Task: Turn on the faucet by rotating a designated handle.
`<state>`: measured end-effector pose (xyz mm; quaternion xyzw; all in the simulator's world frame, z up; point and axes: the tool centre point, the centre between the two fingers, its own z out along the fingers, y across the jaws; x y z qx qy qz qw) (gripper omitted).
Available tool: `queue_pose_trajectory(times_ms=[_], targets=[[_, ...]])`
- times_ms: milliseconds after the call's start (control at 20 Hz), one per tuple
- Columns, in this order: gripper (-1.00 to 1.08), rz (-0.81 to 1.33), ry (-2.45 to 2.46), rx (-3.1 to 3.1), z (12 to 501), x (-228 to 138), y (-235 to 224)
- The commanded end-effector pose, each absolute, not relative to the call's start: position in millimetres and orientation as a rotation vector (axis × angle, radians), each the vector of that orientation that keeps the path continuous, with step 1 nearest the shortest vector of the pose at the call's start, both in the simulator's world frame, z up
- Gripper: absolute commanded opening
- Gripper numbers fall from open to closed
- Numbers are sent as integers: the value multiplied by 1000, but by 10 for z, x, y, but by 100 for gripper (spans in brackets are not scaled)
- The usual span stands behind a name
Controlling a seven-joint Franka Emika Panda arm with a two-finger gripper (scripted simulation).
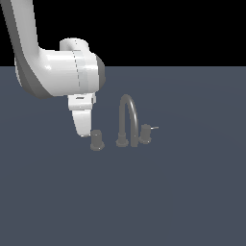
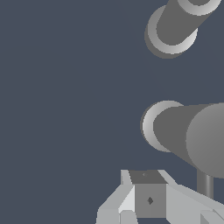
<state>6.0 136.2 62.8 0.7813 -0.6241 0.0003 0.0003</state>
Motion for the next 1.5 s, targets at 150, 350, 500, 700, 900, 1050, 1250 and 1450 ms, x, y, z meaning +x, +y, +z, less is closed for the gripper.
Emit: queue_pose_trajectory(times_ms=[150, 350, 500, 700, 900, 1050, 1250, 1450], targets=[[-100, 1, -1960, 2455, 628, -113, 1417], [-100, 0, -1960, 2455, 628, -253, 1457], [-100, 8, -1973, 2454, 629, -197, 1407], [-100, 5, -1969, 2454, 627, -329, 1365], [-100, 3, -1965, 2454, 627, -464, 1321], [-100, 1, -1962, 2455, 628, -566, 1287], [-100, -5, -1940, 2481, 623, -599, 1379], [-100, -3, -1949, 2470, 624, -647, 1169]])
